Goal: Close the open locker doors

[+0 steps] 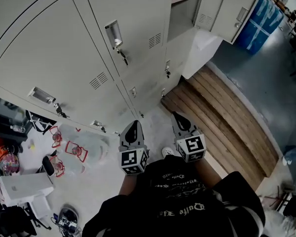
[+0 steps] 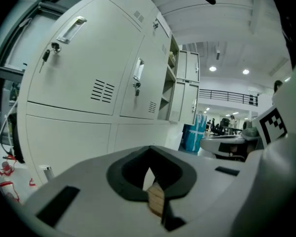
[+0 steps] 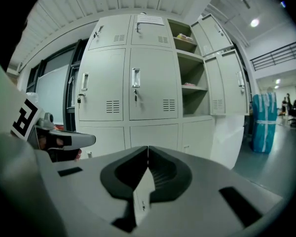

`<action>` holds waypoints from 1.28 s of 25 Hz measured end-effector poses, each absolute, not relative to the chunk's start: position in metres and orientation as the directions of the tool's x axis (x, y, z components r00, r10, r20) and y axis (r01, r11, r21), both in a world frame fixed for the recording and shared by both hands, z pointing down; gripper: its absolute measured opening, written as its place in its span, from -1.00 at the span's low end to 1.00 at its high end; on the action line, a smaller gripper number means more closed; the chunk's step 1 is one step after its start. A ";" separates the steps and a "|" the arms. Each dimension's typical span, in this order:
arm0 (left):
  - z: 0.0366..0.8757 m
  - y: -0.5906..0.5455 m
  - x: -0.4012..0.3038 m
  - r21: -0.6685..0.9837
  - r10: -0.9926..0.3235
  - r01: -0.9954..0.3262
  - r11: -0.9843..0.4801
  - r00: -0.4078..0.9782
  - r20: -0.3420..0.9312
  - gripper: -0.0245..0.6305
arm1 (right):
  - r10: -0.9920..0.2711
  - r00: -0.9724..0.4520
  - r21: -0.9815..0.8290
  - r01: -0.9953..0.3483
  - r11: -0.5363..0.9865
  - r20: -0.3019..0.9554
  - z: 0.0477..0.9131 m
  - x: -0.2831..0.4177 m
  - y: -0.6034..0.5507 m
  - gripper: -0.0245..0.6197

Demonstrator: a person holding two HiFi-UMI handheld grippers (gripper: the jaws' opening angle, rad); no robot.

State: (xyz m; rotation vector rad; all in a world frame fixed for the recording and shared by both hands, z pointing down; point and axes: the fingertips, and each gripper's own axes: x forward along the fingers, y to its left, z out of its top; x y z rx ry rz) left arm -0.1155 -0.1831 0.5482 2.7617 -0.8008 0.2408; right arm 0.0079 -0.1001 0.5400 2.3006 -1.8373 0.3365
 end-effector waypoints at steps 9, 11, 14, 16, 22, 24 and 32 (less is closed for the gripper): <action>0.567 -0.163 -0.087 0.203 -0.332 -0.389 -0.899 0.905 0.265 -0.91 | -0.886 0.360 -0.029 -0.923 -0.384 0.292 0.529 0.038 -0.057 -0.90; 0.563 -0.160 -0.076 0.209 -0.332 -0.390 -0.897 0.905 0.264 -0.91 | -0.883 0.387 -0.035 -0.912 -0.409 0.265 0.521 0.059 -0.046 -0.90; 0.562 -0.156 -0.055 0.198 -0.348 -0.405 -0.892 0.898 0.270 -0.91 | -0.874 0.427 -0.058 -0.891 -0.451 0.231 0.510 0.107 -0.031 -0.90; 0.563 -0.155 -0.035 0.198 -0.377 -0.435 -0.878 0.885 0.275 -0.91 | -0.875 0.435 -0.060 -0.888 -0.456 0.214 0.504 0.146 -0.026 -0.90; 0.550 -0.146 0.049 0.209 -0.491 -0.542 -0.814 0.834 0.250 -0.91 | -0.902 0.401 -0.061 -0.908 -0.414 0.161 0.481 0.276 -0.013 -0.90; 0.543 -0.134 0.081 0.194 -0.515 -0.559 -0.806 0.824 0.237 -0.91 | -0.911 0.386 -0.061 -0.915 -0.398 0.144 0.472 0.318 -0.006 -0.90; 0.529 -0.095 0.172 0.173 -0.559 -0.597 -0.783 0.798 0.224 -0.91 | -0.939 0.335 -0.035 -0.940 -0.339 0.081 0.439 0.432 0.007 -0.90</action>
